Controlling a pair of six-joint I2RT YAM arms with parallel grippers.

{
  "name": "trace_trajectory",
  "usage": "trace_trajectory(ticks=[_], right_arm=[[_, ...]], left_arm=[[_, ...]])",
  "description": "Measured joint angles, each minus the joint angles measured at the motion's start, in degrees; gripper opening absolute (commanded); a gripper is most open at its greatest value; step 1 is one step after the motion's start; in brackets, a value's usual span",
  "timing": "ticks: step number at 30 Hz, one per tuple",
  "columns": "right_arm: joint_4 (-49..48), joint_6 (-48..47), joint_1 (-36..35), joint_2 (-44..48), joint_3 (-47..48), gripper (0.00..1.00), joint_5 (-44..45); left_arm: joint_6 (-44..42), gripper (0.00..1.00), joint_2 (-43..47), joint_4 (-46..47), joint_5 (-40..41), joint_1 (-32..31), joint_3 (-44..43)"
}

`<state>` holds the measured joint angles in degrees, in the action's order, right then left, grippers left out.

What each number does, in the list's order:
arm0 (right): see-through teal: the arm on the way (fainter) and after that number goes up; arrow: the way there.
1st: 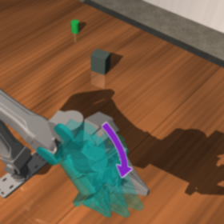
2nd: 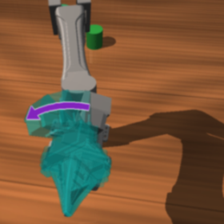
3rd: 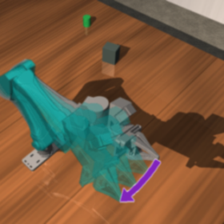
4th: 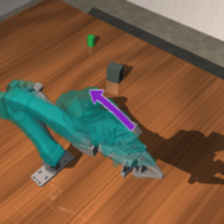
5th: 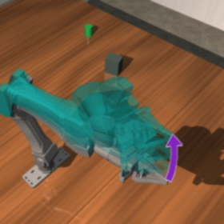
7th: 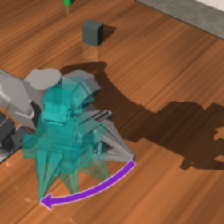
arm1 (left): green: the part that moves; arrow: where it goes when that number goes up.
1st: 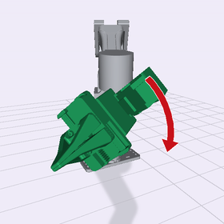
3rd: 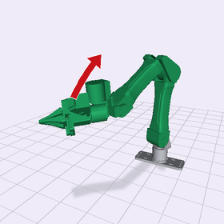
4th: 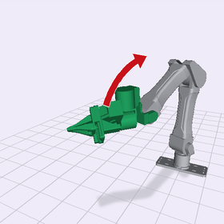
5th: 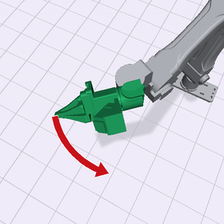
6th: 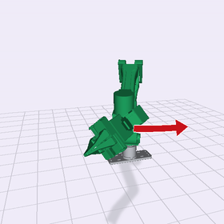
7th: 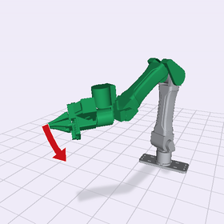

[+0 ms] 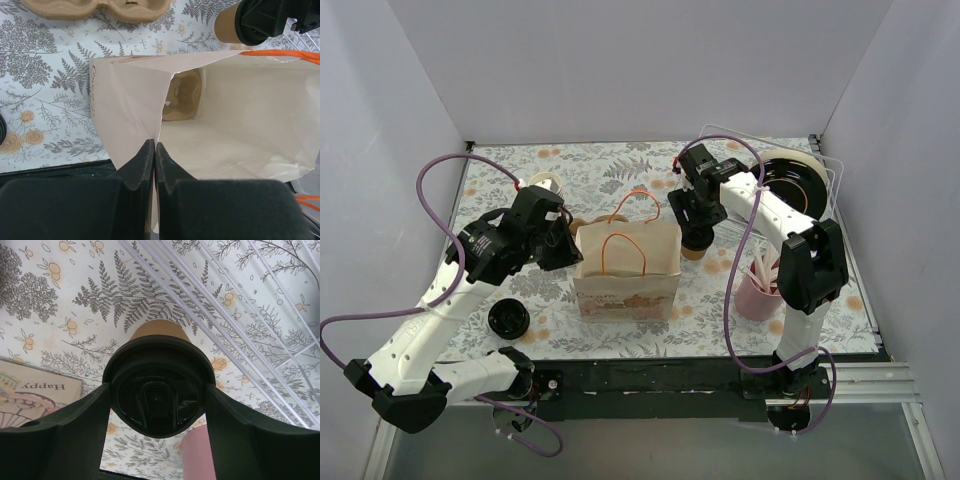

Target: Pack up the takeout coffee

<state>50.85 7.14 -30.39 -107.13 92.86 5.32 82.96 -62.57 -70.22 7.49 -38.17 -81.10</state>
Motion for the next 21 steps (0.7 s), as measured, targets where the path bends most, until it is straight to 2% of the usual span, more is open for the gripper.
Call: trace_trajectory(ticks=[4,8,10,21], right_arm=[[0.1,-0.3,0.0,0.1,0.0,0.61,0.1],[3.1,-1.7,0.0,1.1,2.0,0.49,-1.2],[4.2,-3.0,0.0,3.2,3.7,0.48,-1.7],[2.1,-8.2,0.0,31.3,13.4,0.44,-8.5]], left_arm=[[-0.5,0.0,0.0,0.9,0.0,0.0,0.0],[-2.5,0.0,0.0,3.5,0.1,0.0,0.0],[-3.4,0.0,-0.2,4.6,0.4,0.0,-0.2],[-5.0,0.0,-4.2,7.3,-0.9,0.0,-1.3]])
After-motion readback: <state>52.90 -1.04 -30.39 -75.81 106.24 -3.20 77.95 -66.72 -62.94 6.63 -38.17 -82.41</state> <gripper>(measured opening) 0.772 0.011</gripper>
